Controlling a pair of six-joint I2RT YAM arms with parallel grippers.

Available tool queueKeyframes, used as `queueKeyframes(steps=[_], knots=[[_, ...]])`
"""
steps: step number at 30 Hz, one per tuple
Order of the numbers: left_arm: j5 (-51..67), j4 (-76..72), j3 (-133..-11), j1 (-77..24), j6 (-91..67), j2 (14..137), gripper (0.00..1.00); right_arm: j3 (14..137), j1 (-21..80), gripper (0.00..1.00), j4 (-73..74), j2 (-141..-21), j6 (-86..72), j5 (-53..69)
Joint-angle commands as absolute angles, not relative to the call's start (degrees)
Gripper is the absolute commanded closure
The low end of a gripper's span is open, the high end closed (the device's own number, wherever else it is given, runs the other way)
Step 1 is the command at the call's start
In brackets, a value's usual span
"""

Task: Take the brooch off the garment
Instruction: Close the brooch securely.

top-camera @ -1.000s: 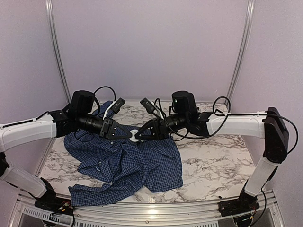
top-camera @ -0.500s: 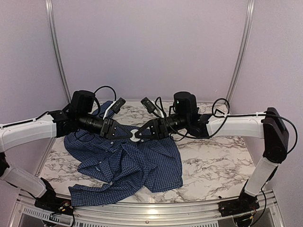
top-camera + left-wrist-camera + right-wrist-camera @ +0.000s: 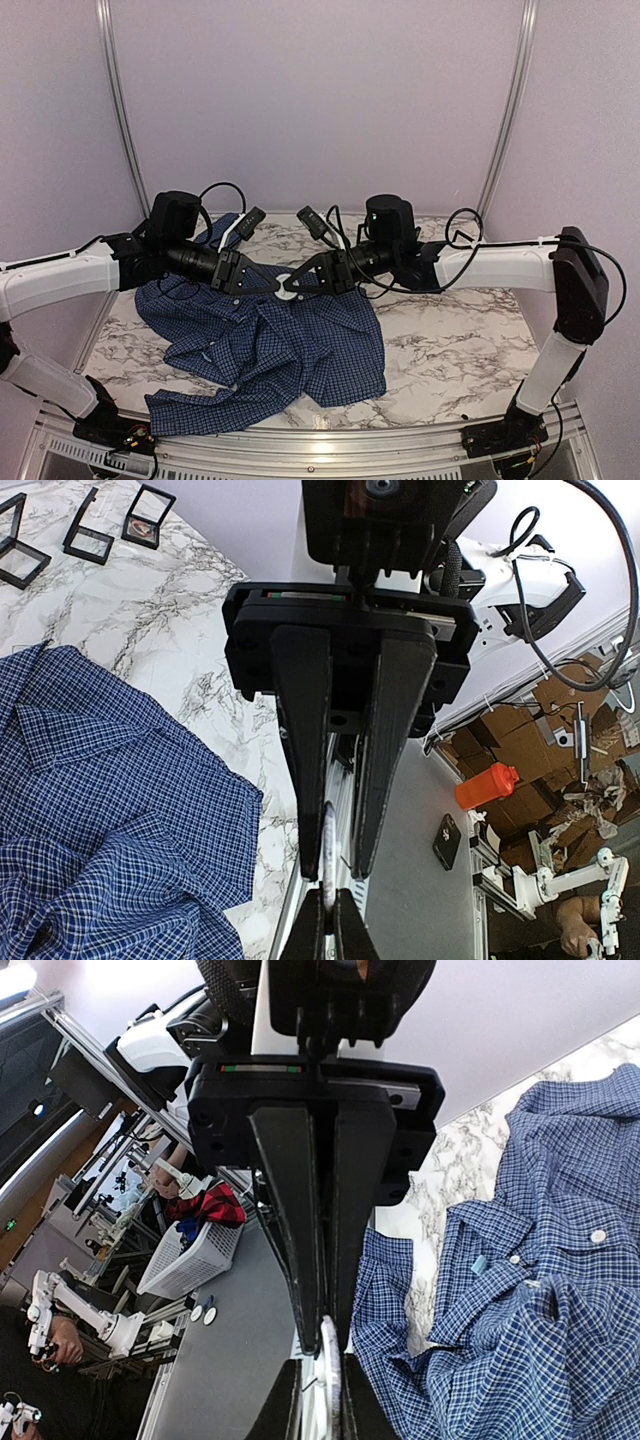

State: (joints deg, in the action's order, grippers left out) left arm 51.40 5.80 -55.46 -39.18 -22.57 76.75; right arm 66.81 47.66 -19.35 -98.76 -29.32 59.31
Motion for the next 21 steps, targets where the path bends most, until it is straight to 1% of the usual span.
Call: queueKeyframes(steps=[1,12,21], knots=[[51.78,1.70,-55.10,-39.64,-24.85,76.35,1.00,69.04,48.30,0.88,-20.65,-99.82,-28.62,58.38],[52.37,-4.26,-52.77,-39.90,-28.78,75.81,1.00,69.35,48.54,0.91,-20.02,-99.88,-28.14,57.00],[52.55,-5.26,-52.12,-40.07,-29.62,75.42,1.00,69.76,48.76,0.93,-19.29,-99.75,-27.65,55.75]])
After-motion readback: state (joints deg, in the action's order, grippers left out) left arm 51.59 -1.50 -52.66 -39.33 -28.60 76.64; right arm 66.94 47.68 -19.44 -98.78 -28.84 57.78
